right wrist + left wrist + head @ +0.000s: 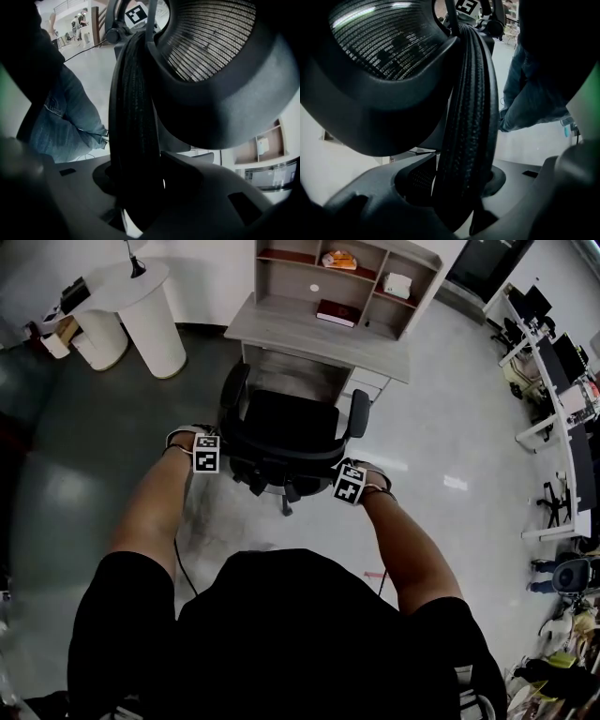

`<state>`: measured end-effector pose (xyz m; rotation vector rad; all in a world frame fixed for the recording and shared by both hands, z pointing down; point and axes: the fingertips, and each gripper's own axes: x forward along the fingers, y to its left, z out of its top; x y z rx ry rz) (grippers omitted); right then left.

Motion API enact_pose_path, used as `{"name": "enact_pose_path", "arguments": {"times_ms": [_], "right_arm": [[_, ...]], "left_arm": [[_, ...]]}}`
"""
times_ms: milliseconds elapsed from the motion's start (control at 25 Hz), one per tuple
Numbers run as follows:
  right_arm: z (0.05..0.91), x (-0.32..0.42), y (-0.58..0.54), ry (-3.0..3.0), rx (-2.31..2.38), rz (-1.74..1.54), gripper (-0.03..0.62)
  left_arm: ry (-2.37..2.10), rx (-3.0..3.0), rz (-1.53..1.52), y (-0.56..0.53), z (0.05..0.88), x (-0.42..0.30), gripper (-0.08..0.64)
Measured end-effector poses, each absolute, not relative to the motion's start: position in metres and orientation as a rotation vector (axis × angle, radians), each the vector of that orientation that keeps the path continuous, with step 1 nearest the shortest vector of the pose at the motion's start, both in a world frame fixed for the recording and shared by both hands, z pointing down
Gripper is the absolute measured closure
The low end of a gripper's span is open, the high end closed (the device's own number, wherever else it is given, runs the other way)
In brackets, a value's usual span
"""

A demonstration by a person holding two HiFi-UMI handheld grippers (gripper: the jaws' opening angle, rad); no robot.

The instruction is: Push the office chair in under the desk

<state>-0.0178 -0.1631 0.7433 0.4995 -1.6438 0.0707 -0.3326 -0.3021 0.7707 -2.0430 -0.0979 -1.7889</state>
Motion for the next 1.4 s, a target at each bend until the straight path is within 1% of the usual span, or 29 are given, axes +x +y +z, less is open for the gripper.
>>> {"name": "enact_pose_path", "arguments": {"times_ms": [320, 1000, 1400], "right_arm": [[0.745, -0.025, -0.179, -1.667, 0.514, 0.063, 0.420], [0.747, -0.036, -0.266, -1.654, 0.541, 0.089, 0.417], [0.747, -0.036, -0.305, -1.656, 0.578, 0.087, 0.416]], "left_arm": [[-0.080, -2.067, -1.736, -0.322, 0.773, -0.333, 0.371], [-0.104, -2.034, -1.754, -0.412, 0.774, -0.345, 0.370], [-0.086, -2.049, -1.712, -0.453, 0.773, -0.340, 0.370]]}}
